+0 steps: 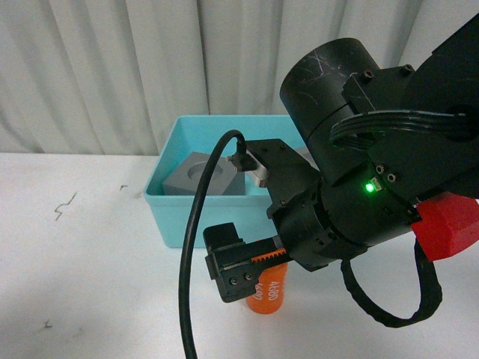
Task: Place gray and orange parts in blue box
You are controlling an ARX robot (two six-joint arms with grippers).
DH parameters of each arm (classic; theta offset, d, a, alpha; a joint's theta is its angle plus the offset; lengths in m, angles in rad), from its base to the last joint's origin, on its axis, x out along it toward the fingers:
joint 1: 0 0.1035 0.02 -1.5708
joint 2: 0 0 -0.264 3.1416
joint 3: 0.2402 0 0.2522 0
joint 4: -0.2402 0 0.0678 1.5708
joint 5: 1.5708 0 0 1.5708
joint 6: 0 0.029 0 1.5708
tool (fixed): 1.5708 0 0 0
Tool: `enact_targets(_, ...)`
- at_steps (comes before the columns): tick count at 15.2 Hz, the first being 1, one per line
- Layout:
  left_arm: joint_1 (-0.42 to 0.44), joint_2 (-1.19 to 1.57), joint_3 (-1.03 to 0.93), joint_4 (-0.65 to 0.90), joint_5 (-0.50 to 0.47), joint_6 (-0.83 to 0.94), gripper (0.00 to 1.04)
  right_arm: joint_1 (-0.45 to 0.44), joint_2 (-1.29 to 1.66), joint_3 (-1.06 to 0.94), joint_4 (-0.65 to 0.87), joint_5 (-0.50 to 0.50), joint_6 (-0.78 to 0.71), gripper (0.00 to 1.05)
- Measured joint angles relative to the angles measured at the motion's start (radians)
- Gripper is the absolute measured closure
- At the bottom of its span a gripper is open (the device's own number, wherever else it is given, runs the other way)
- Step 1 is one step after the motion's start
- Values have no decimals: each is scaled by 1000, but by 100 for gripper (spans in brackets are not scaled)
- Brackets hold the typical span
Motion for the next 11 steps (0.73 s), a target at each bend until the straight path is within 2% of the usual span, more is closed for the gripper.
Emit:
enact_targets(6,0,0,0,0,0,0,7,-7,8,-1,21,0,0,8)
enact_targets(9,0,0,0,0,0,0,7,-7,8,-1,20,6,0,38)
enact_targets(10,0,0,0,0,0,0,7,-7,8,1,20,11,-5,53)
enact_targets(11,0,0,0,0,0,0,7,-7,5,3,14,12,-7,57)
